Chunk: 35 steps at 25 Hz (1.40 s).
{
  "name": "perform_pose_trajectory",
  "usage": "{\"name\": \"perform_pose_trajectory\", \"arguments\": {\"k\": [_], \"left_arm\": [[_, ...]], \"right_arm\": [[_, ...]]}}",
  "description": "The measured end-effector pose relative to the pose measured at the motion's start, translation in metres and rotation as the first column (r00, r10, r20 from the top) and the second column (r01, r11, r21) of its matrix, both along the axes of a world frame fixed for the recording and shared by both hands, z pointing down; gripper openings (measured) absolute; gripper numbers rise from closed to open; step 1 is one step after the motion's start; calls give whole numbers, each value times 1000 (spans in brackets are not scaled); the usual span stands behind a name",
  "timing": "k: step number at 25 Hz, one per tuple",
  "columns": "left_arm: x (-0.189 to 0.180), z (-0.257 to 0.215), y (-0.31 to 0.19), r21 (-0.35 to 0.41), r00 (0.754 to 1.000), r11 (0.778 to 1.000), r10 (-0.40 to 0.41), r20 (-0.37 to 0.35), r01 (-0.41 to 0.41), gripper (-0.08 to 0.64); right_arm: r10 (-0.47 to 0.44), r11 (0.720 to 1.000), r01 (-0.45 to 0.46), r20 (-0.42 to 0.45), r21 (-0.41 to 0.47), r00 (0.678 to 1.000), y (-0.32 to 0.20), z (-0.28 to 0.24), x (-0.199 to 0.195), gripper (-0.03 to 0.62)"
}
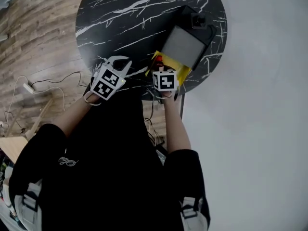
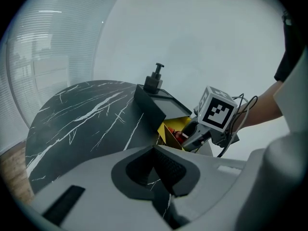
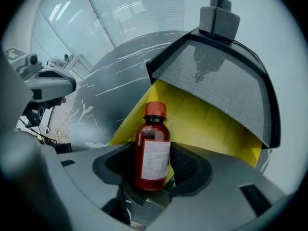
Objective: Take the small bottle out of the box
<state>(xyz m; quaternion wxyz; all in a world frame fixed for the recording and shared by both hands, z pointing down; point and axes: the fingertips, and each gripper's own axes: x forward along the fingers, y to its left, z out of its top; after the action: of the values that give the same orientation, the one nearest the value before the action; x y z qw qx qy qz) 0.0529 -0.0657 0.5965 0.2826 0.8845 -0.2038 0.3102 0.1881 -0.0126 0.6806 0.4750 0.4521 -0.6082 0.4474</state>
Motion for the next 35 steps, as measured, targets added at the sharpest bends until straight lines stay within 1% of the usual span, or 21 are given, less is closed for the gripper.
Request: {"name": "perform_pose_trajectory", "arguments": {"k": [3, 6, 10, 14, 16, 18, 24, 26, 28, 31, 35], "left_arm": [[-2, 1, -6, -7, 1000, 1000, 29, -11, -29, -2], [1, 3, -7, -15, 997, 997, 74, -21, -74, -2], [9, 7, -3, -8, 989, 989, 149, -22, -149, -2], [17, 4, 10, 0, 980, 980, 197, -18, -197, -2], [20, 2, 14, 10, 979, 979, 203, -15, -203, -2], [21, 2, 15, 26, 980, 980, 197, -7, -196, -2], [27, 3, 19, 70, 991, 988, 133, 29, -135, -2], [29, -1, 23, 92, 993, 989, 113, 36, -116, -2], [30, -8, 25, 112, 996, 990, 85, 39, -89, -2], [32, -19, 27, 134, 999, 990, 42, 34, -47, -2], [42, -36, 30, 170, 1000, 985, 21, 20, -24, -2]], "right_arm": [[11, 1000, -11, -24, 6, 1000, -1, 1, 0, 225], [27, 1000, -27, -47, 4, 999, 0, 3, -1, 225], [65, 998, -65, -41, 7, 997, 2, 7, -6, 221], [81, 996, -79, -77, 30, 994, 8, 5, -2, 216], [83, 995, -78, -77, 68, 994, 5, 1, -1, 213], [95, 990, -89, -52, 109, 994, 1, -3, -2, 213], [128, 968, -130, 22, 214, 991, 1, -19, -1, 212], [149, 955, -155, 44, 253, 988, 7, -26, 0, 212], [164, 934, -173, 56, 314, 985, 10, -36, 4, 212], [188, 891, -207, 86, 403, 978, 13, -54, 7, 212], [204, 831, -234, 116, 505, 972, 15, -75, 10, 212]]}}
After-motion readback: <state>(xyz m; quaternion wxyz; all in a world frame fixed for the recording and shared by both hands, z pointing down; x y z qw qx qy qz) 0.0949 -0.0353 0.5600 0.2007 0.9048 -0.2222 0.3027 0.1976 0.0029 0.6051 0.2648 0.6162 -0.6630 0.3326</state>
